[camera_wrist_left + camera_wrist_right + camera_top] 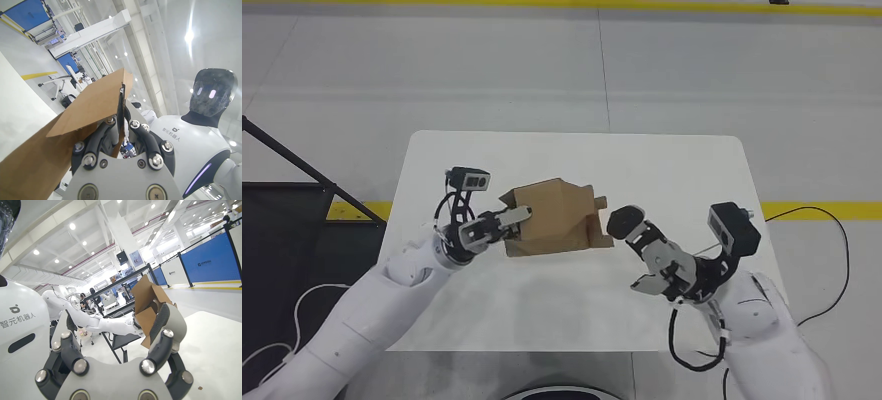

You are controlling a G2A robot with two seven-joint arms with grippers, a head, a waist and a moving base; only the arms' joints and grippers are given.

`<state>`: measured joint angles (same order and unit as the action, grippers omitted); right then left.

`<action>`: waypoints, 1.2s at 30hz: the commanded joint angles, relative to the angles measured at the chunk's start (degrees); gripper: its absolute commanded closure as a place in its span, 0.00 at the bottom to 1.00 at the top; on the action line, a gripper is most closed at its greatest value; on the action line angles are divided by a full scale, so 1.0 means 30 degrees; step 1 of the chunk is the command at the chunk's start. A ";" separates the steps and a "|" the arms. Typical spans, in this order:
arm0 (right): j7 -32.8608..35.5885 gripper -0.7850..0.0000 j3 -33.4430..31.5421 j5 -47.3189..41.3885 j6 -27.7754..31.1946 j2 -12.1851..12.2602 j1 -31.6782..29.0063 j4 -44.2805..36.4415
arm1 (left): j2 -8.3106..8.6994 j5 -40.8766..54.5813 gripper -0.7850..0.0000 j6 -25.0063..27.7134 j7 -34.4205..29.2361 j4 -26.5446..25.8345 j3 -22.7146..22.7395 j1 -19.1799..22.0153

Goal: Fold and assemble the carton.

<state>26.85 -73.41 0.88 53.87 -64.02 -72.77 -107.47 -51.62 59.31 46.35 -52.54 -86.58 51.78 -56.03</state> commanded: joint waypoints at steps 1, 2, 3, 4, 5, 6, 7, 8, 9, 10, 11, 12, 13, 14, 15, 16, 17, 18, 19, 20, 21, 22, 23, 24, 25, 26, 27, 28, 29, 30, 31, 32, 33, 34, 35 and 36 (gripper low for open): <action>-0.0177 0.00 -0.0197 -0.0153 0.0334 0.0030 -0.0183 -0.0036 | -0.0141 0.1395 1.00 -0.0745 -0.0926 0.0147 -0.0048 0.0182; -0.0215 0.00 -0.0301 -0.0207 0.0480 0.0051 -0.0273 -0.0038 | -0.0230 0.2162 1.00 -0.1183 -0.1463 0.0253 -0.0103 0.0264; -0.0251 0.00 -0.0376 -0.0359 0.0660 0.0072 -0.0361 -0.0058 | -0.0323 0.2970 1.00 -0.1620 -0.2023 0.0406 -0.0120 0.0379; -0.0327 0.00 -0.0523 -0.0445 0.0882 0.0094 -0.0445 -0.0059 | -0.0419 0.3689 1.00 -0.1957 -0.2559 0.0638 -0.0106 0.0505; -0.0347 0.00 -0.0631 -0.0502 0.1113 0.0119 -0.0551 -0.0079 | -0.0524 0.4352 1.00 -0.2323 -0.3119 0.0833 -0.0136 0.0617; -0.0370 0.00 -0.0751 -0.0590 0.1376 0.0145 -0.0645 -0.0106 | -0.0628 0.4882 1.00 -0.2639 -0.3732 0.1055 -0.0163 0.0734; -0.0393 0.00 -0.0908 -0.0599 0.1376 0.0172 -0.0741 -0.0149 | -0.0733 0.5338 1.00 -0.2809 -0.4190 0.1349 -0.0154 0.0835; -0.0391 0.00 -0.1011 -0.0620 0.1376 0.0197 -0.0865 -0.0228 | -0.0841 0.5667 1.00 -0.2919 -0.4553 0.1603 -0.0165 0.0926; -0.0366 0.00 -0.1099 -0.0648 0.1376 0.0223 -0.0979 -0.0302 | -0.0957 0.6024 1.00 -0.3061 -0.4860 0.1773 -0.0198 0.0997; -0.0369 0.00 -0.1198 -0.0683 0.1376 0.0246 -0.1074 -0.0359 | -0.1068 0.6325 1.00 -0.3254 -0.5053 0.1928 -0.0200 0.1072; -0.0380 0.00 -0.1311 -0.0691 0.1376 0.0268 -0.1166 -0.0394 | -0.1170 0.6458 1.00 -0.3412 -0.5211 0.2064 -0.0171 0.1151; -0.0423 0.00 -0.1410 -0.0731 0.1376 0.0287 -0.1259 -0.0395 | -0.1270 0.6592 1.00 -0.3523 -0.5322 0.2183 -0.0135 0.1185; -0.0329 0.00 -0.1413 -0.0760 0.1376 0.0309 -0.1349 -0.0404 | -0.1363 0.6630 1.00 -0.3617 -0.5417 0.2276 -0.0085 0.1212; -0.0062 0.00 -0.1383 -0.0699 0.1376 0.0343 -0.1404 -0.0383 | -0.1457 0.6705 1.00 -0.3750 -0.5549 0.2313 -0.0040 0.1218; 0.0122 0.00 -0.1363 -0.0662 0.1376 0.0369 -0.1418 -0.0380 | -0.1545 0.6794 1.00 -0.3898 -0.5698 0.2381 0.0019 0.1205; 0.0345 0.00 -0.1286 -0.0627 0.1376 0.0394 -0.1432 -0.0338 | -0.1628 0.6853 1.00 -0.4038 -0.5838 0.2431 0.0097 0.1192; 0.0566 0.00 -0.1188 -0.0634 0.1376 0.0418 -0.1406 -0.0288 | -0.1712 0.6936 1.00 -0.4234 -0.6034 0.2445 0.0168 0.1157; 0.0796 0.00 -0.1039 -0.0673 0.1376 0.0439 -0.1349 -0.0289 | -0.1790 0.6991 1.00 -0.4388 -0.6188 0.2511 0.0267 0.1115; 0.1072 0.00 -0.0880 -0.0697 0.1359 0.0462 -0.1267 -0.0247 | -0.1865 0.6966 1.00 -0.4503 -0.6303 0.2572 0.0374 0.1076; 0.1280 0.00 -0.0747 -0.0734 0.1277 0.0480 -0.1149 -0.0209 | -0.1939 0.6893 1.00 -0.4635 -0.6435 0.2601 0.0458 0.1024; 0.1443 0.00 -0.0615 -0.0733 0.1167 0.0492 -0.1022 -0.0183 | -0.2013 0.6848 1.00 -0.4774 -0.6574 0.2614 0.0540 0.0969; 0.1572 0.00 -0.0461 -0.0757 0.1075 0.0497 -0.0887 -0.0182 | -0.2086 0.6793 1.00 -0.4905 -0.6705 0.2623 0.0633 0.0919; 0.1646 0.00 -0.0304 -0.0797 0.1057 0.0496 -0.0755 -0.0197 | -0.2155 0.6694 1.00 -0.5016 -0.6816 0.2655 0.0724 0.0866; 0.1716 0.00 -0.0144 -0.0811 0.1079 0.0494 -0.0646 -0.0196 | -0.2221 0.6561 1.00 -0.5150 -0.6950 0.2681 0.0797 0.0817; 0.1725 0.00 -0.0023 -0.0782 0.1070 0.0488 -0.0553 -0.0187 | -0.2287 0.6450 1.00 -0.5283 -0.7083 0.2712 0.0873 0.0773; 0.1720 0.00 0.0105 -0.0725 0.1106 0.0479 -0.0476 -0.0216 | -0.2349 0.6295 1.00 -0.5432 -0.7232 0.2753 0.0938 0.0740; 0.1670 0.00 0.0201 -0.0671 0.1125 0.0470 -0.0411 -0.0235 | -0.2410 0.6168 1.00 -0.5597 -0.7397 0.2786 0.0996 0.0701; 0.1584 0.00 0.0265 -0.0575 0.1127 0.0458 -0.0362 -0.0242 | -0.2470 0.6042 1.00 -0.5735 -0.7535 0.2831 0.1058 0.0664; 0.1454 0.00 0.0318 -0.0506 0.1206 0.0445 -0.0316 -0.0266 | -0.2528 0.5879 1.00 -0.5840 -0.7640 0.2858 0.1126 0.0637; 0.1349 0.00 0.0356 -0.0415 0.1255 0.0436 -0.0293 -0.0245 | -0.2591 0.5809 1.00 -0.5940 -0.7740 0.2891 0.1184 0.0590; 0.1280 0.00 0.0393 -0.0328 0.1265 0.0431 -0.0272 -0.0239 | -0.2652 0.5730 1.00 -0.6049 -0.7849 0.2920 0.1243 0.0559; 0.1210 0.00 0.0426 -0.0265 0.1251 0.0427 -0.0253 -0.0244 | -0.2711 0.5642 1.00 -0.6152 -0.7952 0.2951 0.1301 0.0532; 0.1153 0.00 0.0453 -0.0191 0.1262 0.0425 -0.0228 -0.0261 | -0.2770 0.5553 1.00 -0.6298 -0.8098 0.2967 0.1343 0.0510; 0.1108 0.00 0.0483 -0.0128 0.1258 0.0425 -0.0212 -0.0262 | -0.2826 0.5447 1.00 -0.6420 -0.8220 0.3005 0.1394 0.0489; 0.1058 0.00 0.0509 -0.0083 0.1252 0.0425 -0.0202 -0.0259 | -0.2883 0.5336 1.00 -0.6495 -0.8295 0.3039 0.1449 0.0465; 0.1036 0.00 0.0541 -0.0025 0.1251 0.0427 -0.0194 -0.0268 | -0.2940 0.5205 1.00 -0.6533 -0.8333 0.3072 0.1501 0.0444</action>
<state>30.02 -71.85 0.69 57.64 -62.75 -73.37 -108.26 -60.29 75.30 26.86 -77.44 -77.46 56.15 -54.64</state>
